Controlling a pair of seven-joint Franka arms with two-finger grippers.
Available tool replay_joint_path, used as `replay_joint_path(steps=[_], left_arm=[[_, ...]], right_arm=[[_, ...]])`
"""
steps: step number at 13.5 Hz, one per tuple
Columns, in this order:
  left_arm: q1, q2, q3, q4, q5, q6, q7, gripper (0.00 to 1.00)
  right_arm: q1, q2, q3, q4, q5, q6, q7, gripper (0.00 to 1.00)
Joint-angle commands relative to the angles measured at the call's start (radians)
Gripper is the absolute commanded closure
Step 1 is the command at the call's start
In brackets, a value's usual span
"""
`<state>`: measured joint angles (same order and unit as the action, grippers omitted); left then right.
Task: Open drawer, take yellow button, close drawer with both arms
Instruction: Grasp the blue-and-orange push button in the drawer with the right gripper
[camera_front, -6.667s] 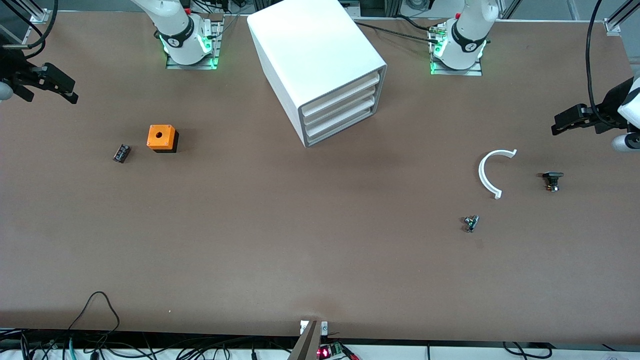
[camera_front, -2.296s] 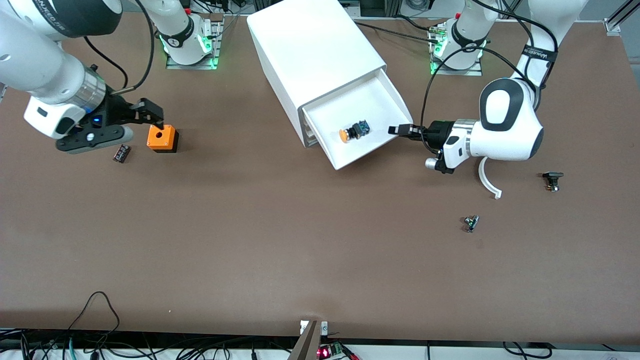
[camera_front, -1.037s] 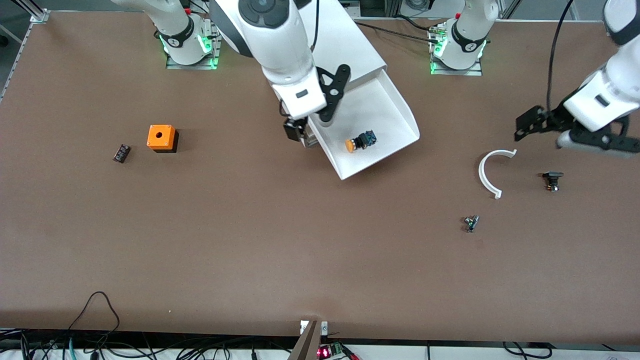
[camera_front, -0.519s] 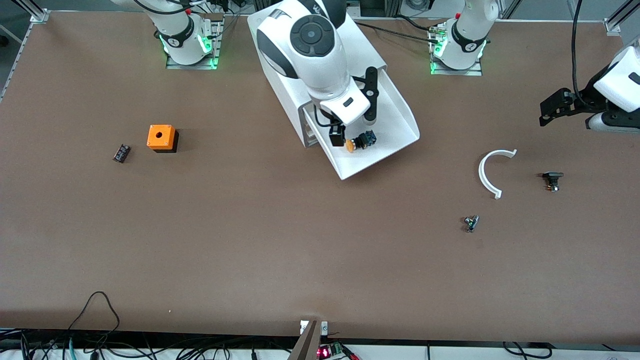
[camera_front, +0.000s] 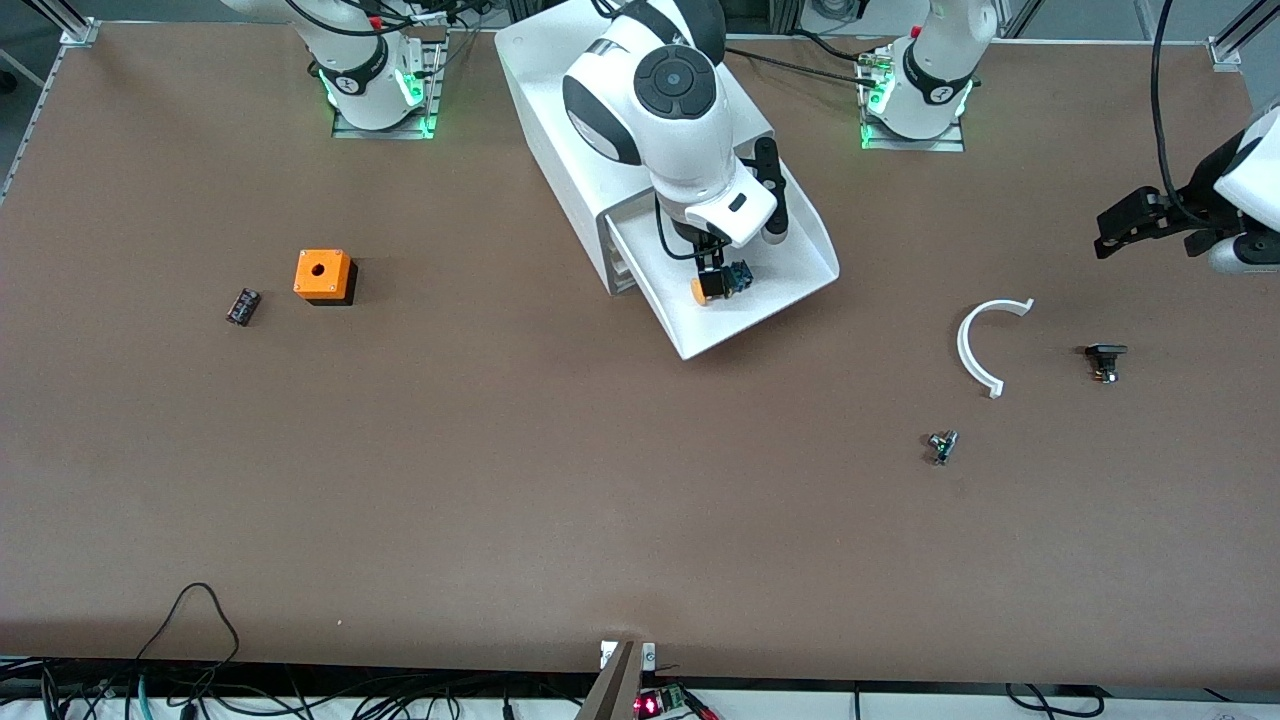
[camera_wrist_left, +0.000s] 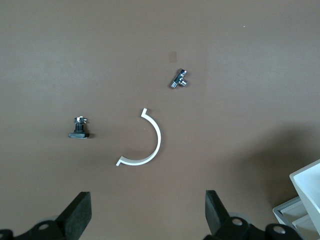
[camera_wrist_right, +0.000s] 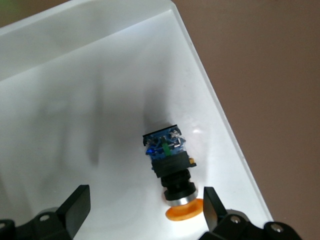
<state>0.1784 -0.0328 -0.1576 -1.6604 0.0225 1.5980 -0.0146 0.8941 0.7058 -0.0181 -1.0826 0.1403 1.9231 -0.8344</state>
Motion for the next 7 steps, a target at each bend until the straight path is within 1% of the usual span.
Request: replay_joint_path(steps=[1, 4, 7], left_arm=[[-0.016, 0.01, 0.004, 0.028, 0.03, -0.03, -0.015, 0.0], [-0.016, 0.01, 0.003, 0.03, 0.027, -0.03, -0.013, 0.0], [-0.016, 0.011, 0.003, 0.033, 0.024, -0.03, -0.011, 0.0]], right_arm=[[0.023, 0.035, -0.029, 0.043, 0.005, 0.023, -0.048, 0.0], [0.065, 0.058, -0.075, 0.043, 0.007, 0.042, -0.066, 0.0], [0.071, 0.072, -0.08, 0.043, 0.007, 0.065, -0.066, 0.0]])
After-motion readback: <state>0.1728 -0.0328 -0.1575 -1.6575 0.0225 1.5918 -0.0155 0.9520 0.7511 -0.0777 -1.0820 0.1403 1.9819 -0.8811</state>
